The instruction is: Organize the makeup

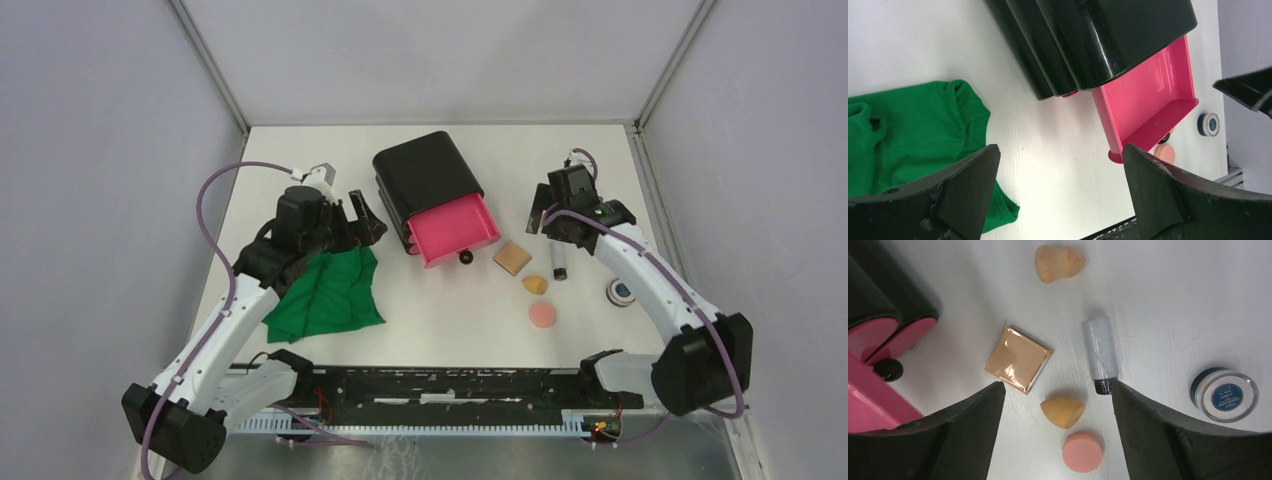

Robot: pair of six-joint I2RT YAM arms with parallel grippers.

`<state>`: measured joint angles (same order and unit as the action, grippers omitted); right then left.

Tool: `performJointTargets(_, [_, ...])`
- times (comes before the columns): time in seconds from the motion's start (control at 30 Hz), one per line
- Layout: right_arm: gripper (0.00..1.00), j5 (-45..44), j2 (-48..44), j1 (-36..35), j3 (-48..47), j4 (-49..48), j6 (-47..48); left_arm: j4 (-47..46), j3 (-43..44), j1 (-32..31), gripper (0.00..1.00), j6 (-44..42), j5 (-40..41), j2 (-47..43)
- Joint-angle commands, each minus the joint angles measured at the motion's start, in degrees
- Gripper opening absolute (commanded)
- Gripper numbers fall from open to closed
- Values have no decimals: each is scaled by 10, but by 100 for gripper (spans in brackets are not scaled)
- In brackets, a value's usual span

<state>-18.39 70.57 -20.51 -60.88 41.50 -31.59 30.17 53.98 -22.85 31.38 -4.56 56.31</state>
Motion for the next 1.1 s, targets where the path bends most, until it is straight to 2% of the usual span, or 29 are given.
performJointTargets(0.0, [82,70,72,61,-16,-74,-6,13,1,2,99,-21,13,-42])
performJointTargets(0.1, [77,94,153,88,-58,-86,8,12,-9,2,99,-18,7,-53])
performJointTargets(0.27, [74,105,255,97,-114,-98,-2,23,-11,3,99,-21,-2,-55])
performJointTargets(0.5, [64,96,322,96,-159,-98,-5,26,-11,2,99,-28,0,-64])
performJointTargets(0.7, [61,81,370,96,-208,-73,4,30,-10,3,99,-31,4,-62])
performJointTargets(0.77, [61,68,374,96,-213,-67,7,33,-10,2,99,-31,8,-63])
performJointTargets(0.87, [67,39,377,96,-225,-42,-6,34,-11,2,99,-32,17,-66])
performJointTargets(1.07, [75,-10,379,97,-237,-8,-112,33,-2,2,99,-33,20,-53])
